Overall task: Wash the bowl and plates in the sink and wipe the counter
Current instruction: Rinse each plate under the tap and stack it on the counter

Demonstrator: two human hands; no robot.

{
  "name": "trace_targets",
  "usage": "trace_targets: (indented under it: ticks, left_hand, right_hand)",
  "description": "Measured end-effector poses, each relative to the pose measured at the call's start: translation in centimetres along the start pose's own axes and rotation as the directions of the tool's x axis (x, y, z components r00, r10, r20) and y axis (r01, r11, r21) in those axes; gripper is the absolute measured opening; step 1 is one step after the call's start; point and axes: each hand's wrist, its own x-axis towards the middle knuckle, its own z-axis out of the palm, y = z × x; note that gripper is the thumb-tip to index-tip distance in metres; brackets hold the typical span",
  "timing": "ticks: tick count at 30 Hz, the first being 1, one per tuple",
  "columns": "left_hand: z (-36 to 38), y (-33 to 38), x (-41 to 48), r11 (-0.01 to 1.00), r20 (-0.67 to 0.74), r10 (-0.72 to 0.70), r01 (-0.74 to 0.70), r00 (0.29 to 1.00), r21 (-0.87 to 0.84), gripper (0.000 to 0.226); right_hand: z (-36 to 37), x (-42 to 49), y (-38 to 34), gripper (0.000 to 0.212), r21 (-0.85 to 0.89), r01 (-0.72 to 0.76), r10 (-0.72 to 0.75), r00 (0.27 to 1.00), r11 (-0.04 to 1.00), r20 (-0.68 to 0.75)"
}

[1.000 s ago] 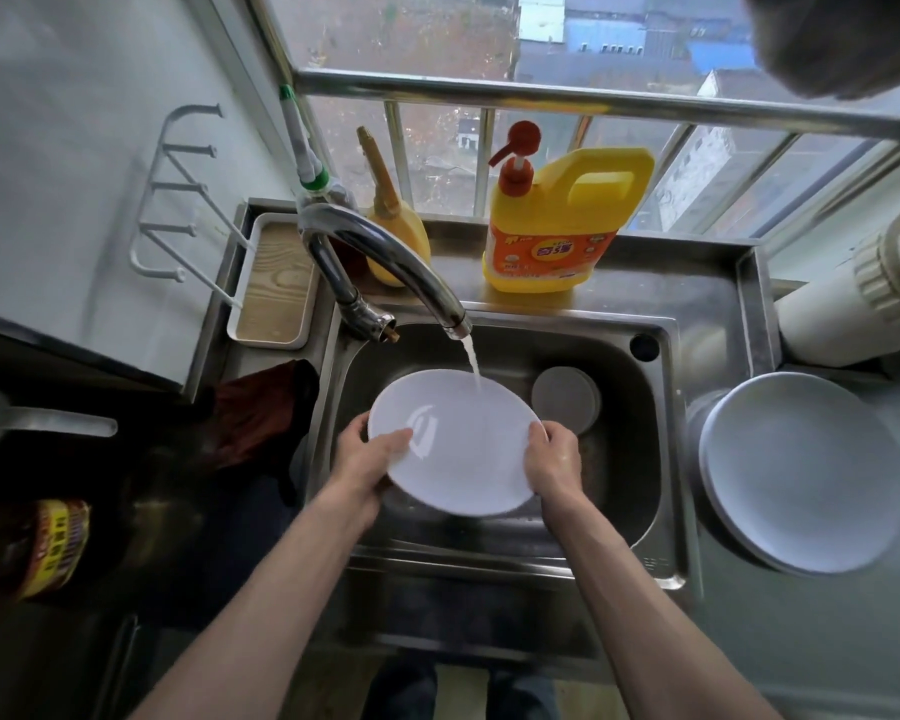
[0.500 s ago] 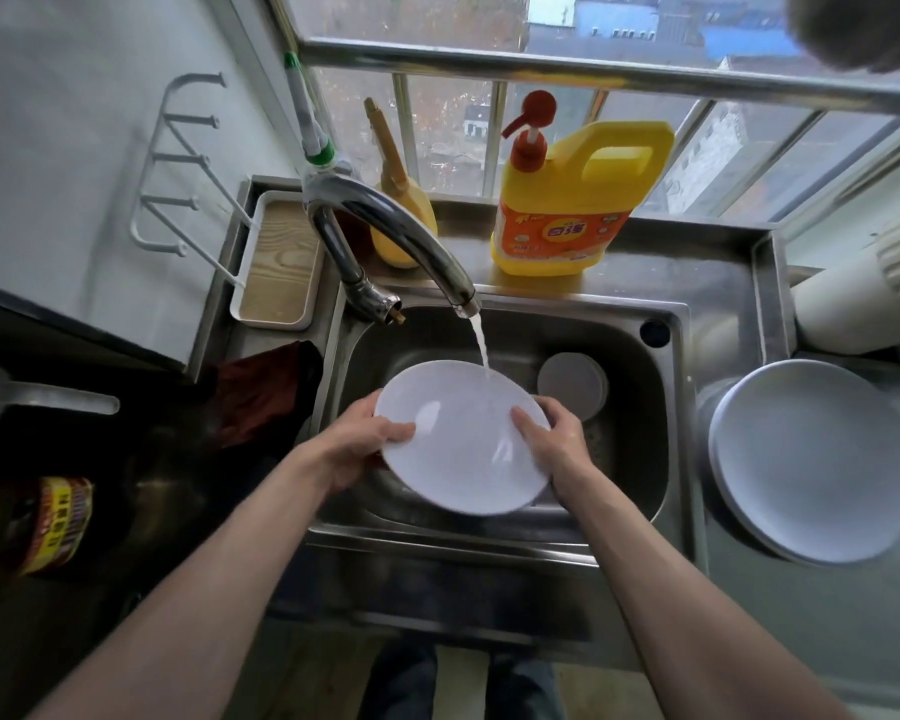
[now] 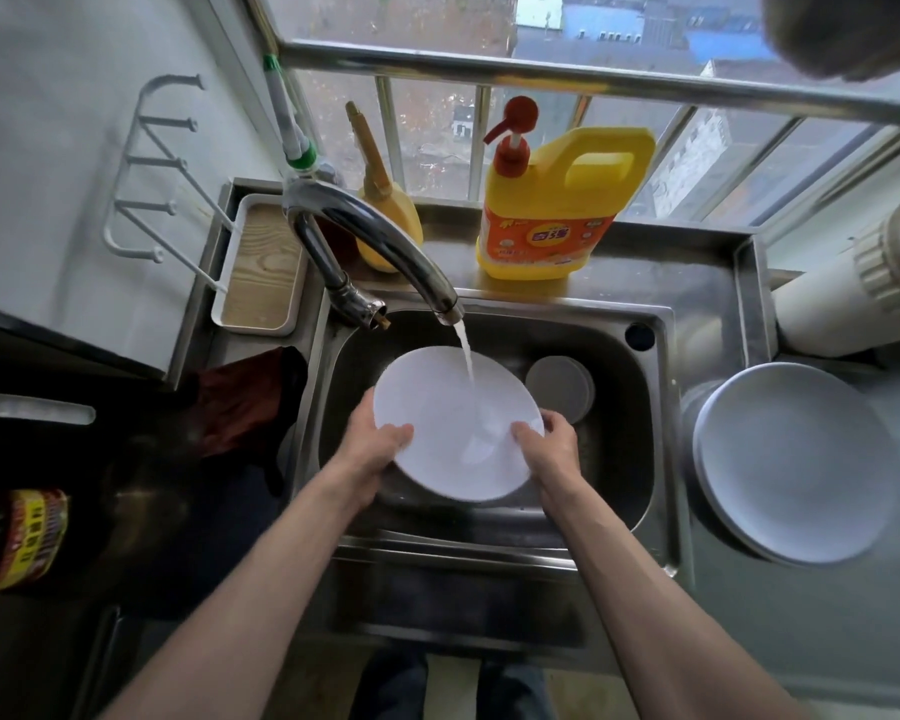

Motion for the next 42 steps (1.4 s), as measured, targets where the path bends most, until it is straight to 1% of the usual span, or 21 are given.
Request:
trace_targets:
  ticks: [2,3,4,7,9,12,14,16,18,20,21,23,25,26,29,31,33,36,38,40,42]
  left_hand:
    - [-1.3,1.4,0.3,0.997,0.161,-0.053,0.044,0.985,0.060,0.057]
    - [-1.7,1.9,0.6,0.996,0.187,-0.055,0.042,0.981,0.075,0.056]
    - [-1.9,2.1,0.8,0.997,0.164,-0.047,0.037,0.985,0.065,0.057]
    - [-1.3,1.9,0.5,0.998,-0.046,-0.040,0.038,0.998,-0.054,0.063]
    - [-0.2,0.8,-0.4,0.996,-0.076,-0.026,0.020,0.997,-0.082,0.069]
    - [1.1,-0.8,-1.6,0.991,-0.140,0.126,-0.131,0.982,-0.030,0.070]
    - [1.0,-0.7,-1.6,0.986,-0.182,0.166,-0.164,0.969,0.027,0.069]
    - [0.0,0.0,-1.0,0.994,-0.117,0.107,-0.102,0.987,0.041,0.068]
    - [-1.5,0.9,-0.1,0.998,0.008,0.011,-0.012,1.000,0.062,0.063]
    - [-2.5,1.9,0.8,0.994,0.117,-0.057,0.046,0.991,0.097,0.058]
    - [-2.8,2.3,1.1,0.994,0.124,-0.070,0.058,0.990,0.098,0.057]
    - [-2.6,2.3,1.3,0.997,0.040,-0.068,0.066,0.997,0.044,0.058]
    - [-1.7,1.5,1.0,0.996,-0.076,-0.077,0.074,0.994,-0.039,0.067]
    - [-0.8,0.8,0.6,0.997,-0.099,-0.061,0.055,0.993,-0.061,0.071]
    - [1.9,-1.0,-0.9,0.997,-0.220,0.050,-0.063,0.974,-0.052,0.083]
    - [2.4,-1.1,-1.3,0.994,-0.317,0.072,-0.095,0.946,-0.056,0.084]
    - [1.8,-0.8,-0.9,0.996,-0.273,0.049,-0.067,0.961,-0.059,0.079]
    - [0.0,0.7,0.2,1.000,-0.058,-0.022,0.023,0.998,0.011,0.075]
    - [-0.6,1.9,0.7,0.999,0.022,-0.025,0.024,0.999,0.029,0.072]
    - [-0.8,2.3,1.2,1.000,0.005,0.013,-0.013,1.000,0.022,0.071]
    - [-0.3,1.8,1.0,1.000,-0.091,0.018,-0.018,0.996,-0.002,0.078]
  right_hand:
    - [-0.3,0.3,-0.3,0.029,0.000,0.031,-0.031,0.999,1.000,0.014]
    - [-0.3,0.6,-0.3,0.024,-0.015,0.060,-0.060,0.998,0.998,0.014]
    - [-0.3,0.6,-0.4,0.020,-0.030,0.089,-0.089,0.996,0.996,0.007]
    - [0.1,0.9,-0.2,0.027,-0.043,0.099,-0.102,0.991,0.994,-0.087]
    - [0.7,0.7,0.1,0.028,-0.023,0.080,-0.082,0.986,0.997,-0.143]
    - [2.0,0.0,1.0,0.027,0.030,0.053,-0.050,0.994,0.998,-0.101]
    - [2.5,-0.7,1.2,0.028,0.085,0.031,-0.026,0.998,0.996,-0.064]
    - [2.4,-0.7,1.2,0.029,0.107,0.016,-0.012,0.999,0.994,-0.043]
    - [1.9,-0.5,0.9,0.030,0.124,0.007,-0.005,1.000,0.992,-0.018]
    - [1.5,-0.2,0.5,0.029,0.124,0.016,-0.015,1.000,0.992,-0.007]
    - [1.3,0.1,0.3,0.026,0.116,0.028,-0.027,1.000,0.993,-0.013]
    - [1.1,0.4,0.0,0.023,0.082,0.059,-0.055,0.997,0.995,-0.051]
    - [1.2,0.5,-0.1,0.018,0.052,0.076,-0.071,0.993,0.996,-0.094]
    - [1.3,0.3,-0.1,0.016,0.050,0.079,-0.074,0.992,0.996,-0.099]
    - [1.9,-0.2,0.5,0.019,0.083,0.045,-0.040,0.998,0.996,-0.055]
    - [1.7,-0.4,0.7,0.028,0.119,-0.006,0.008,1.000,0.993,-0.016]
    - [1.0,-0.3,0.7,0.033,0.112,-0.025,0.025,1.000,0.993,0.008]
    - [0.1,0.5,0.5,0.036,0.032,0.030,-0.031,0.999,0.999,0.026]
    - [-0.2,1.0,0.6,0.031,0.022,0.057,-0.058,0.998,0.998,0.024]
    - [-0.2,1.3,0.7,0.020,0.009,0.076,-0.076,0.997,0.997,-0.024]
    - [-0.1,1.5,0.8,0.024,-0.008,0.076,-0.077,0.991,0.997,-0.108]
